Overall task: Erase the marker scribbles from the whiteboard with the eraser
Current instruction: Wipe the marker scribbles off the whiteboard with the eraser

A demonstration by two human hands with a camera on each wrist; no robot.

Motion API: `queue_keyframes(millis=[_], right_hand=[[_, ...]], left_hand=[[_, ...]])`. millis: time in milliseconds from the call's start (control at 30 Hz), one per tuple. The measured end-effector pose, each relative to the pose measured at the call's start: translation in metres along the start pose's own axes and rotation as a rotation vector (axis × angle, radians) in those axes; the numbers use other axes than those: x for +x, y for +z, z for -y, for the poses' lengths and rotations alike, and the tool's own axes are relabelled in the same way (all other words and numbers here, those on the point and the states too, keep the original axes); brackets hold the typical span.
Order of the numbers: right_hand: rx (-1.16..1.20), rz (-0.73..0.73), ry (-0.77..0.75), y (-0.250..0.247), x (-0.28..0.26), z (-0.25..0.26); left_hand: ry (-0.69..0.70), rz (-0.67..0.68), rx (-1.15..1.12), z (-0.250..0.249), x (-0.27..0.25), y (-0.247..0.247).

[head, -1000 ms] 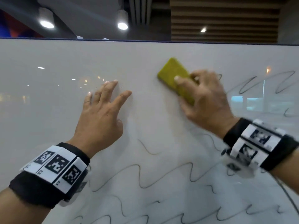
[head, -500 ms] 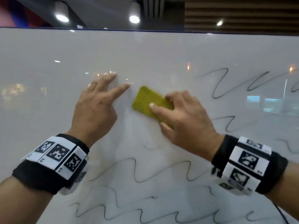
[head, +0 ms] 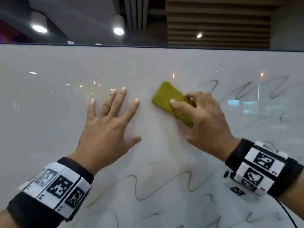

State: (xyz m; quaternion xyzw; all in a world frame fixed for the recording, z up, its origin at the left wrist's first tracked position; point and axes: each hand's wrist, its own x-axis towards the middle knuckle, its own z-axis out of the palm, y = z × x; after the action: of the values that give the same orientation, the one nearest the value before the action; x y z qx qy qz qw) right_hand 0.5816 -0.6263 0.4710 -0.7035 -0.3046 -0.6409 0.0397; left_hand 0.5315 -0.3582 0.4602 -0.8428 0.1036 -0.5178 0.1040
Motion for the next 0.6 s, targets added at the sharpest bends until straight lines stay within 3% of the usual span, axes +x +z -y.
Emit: queue_keyframes(millis=[100, 167, 233, 333, 433, 500, 600], right_hand=[[-0.009, 0.123, -0.252, 0.006, -0.027, 0.012], [-0.032, 0.161, -0.318, -0.005, -0.015, -0.007], [-0.048, 0.129, -0.249, -0.014, 0.004, -0.029], [-0.043, 0.044, -0.014, -0.029, 0.026, -0.060], [-0.043, -0.003, 0.064, -0.025, 0.015, -0.053], [-0.023, 0.044, -0.053, -0.016, -0.013, -0.037], [-0.047, 0.214, -0.347, -0.019, -0.046, -0.040]], left_hand=[[0.029, 0.017, 0.038, -0.012, 0.005, 0.001], [0.036, 0.025, 0.066, -0.020, 0.008, 0.002], [0.036, 0.036, 0.083, -0.025, 0.008, 0.003], [0.007, 0.042, 0.088, -0.034, 0.010, 0.004], [-0.025, 0.025, 0.074, -0.043, 0.013, 0.006], [-0.034, 0.013, 0.065, -0.047, 0.014, 0.006], [-0.033, 0.013, 0.061, -0.052, 0.015, 0.006]])
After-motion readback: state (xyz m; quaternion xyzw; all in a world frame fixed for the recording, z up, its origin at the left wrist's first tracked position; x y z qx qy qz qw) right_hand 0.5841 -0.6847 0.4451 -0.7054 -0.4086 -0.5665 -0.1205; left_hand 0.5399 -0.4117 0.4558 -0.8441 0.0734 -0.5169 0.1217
